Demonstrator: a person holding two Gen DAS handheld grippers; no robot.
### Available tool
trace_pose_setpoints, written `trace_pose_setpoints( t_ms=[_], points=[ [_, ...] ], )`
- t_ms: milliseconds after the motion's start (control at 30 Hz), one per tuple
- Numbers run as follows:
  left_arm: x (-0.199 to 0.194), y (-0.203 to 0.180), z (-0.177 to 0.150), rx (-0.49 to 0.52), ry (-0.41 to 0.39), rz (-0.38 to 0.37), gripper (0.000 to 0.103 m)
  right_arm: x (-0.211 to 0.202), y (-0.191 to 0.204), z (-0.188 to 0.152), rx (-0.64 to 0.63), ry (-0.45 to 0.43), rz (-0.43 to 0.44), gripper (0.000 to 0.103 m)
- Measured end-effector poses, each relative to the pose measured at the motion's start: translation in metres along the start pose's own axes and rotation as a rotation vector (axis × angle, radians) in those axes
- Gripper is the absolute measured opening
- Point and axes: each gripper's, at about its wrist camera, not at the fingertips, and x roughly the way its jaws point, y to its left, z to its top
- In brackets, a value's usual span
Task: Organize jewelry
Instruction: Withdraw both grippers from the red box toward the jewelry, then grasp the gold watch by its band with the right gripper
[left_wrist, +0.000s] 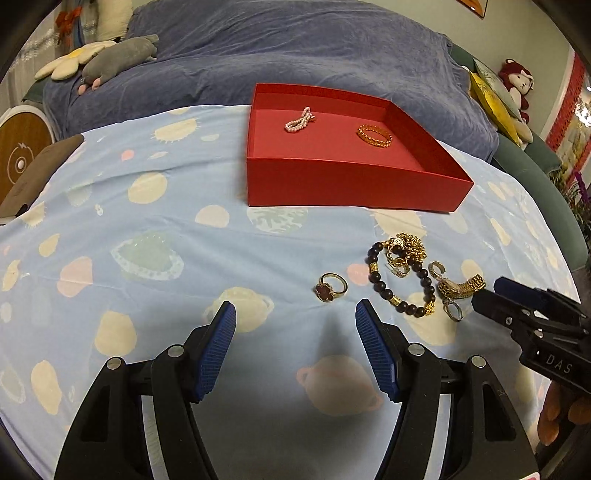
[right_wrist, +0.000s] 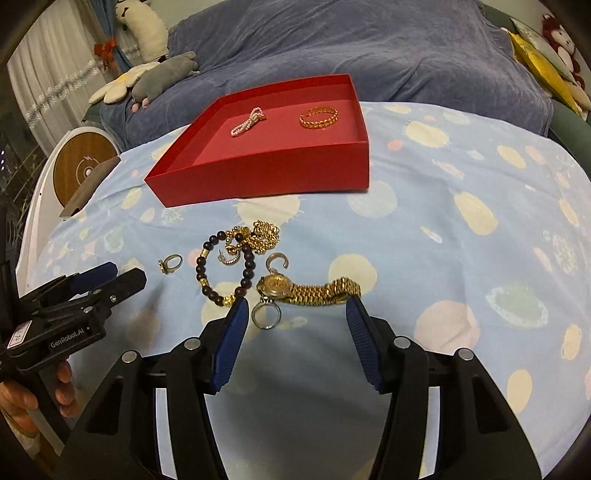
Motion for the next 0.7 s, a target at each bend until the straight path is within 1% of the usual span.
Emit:
trace_pose_setpoints(
  t_ms=[33,100,200,300,367,467,633,700],
  points=[
    [0.001,0.000,0.000,-0.004,0.002,-0.001,0.065,0.002,0.002,0.004,-0.022,-0.009,-0.003,0.054],
    [0.002,0.000,0.000,-0.005,0.006,-0.005,0.065,0.008,0.001,0.012,-0.041,0.003,0.015,0.054],
    [0.003,0.000,0.002,-0.005,0.009,-0.012,0.065,0.020,-0.006,0.014,-0.005,0.040,0.065,0.055],
    [0.005,0.001,0.001,-0.008,0.017,-0.018,0.065,0.031,-0.005,0.011,-0.002,0.062,0.084,0.055],
    [0.006,0.000,0.001,-0.012,0.020,-0.019,0.065,0.035,-0.001,0.009,-0.041,0.061,0.062,0.055],
    [0.006,0.001,0.003,-0.016,0.019,-0.020,0.065,0.033,0.006,0.006,-0.096,0.087,0.019,0.055],
    [0.006,0.003,0.005,-0.036,0.019,-0.028,0.065,0.025,0.006,-0.003,-0.092,0.132,0.000,0.053],
    [0.005,0.003,0.006,-0.043,0.020,-0.035,0.065,0.021,0.004,-0.006,-0.074,0.150,0.009,0.049]
  ],
)
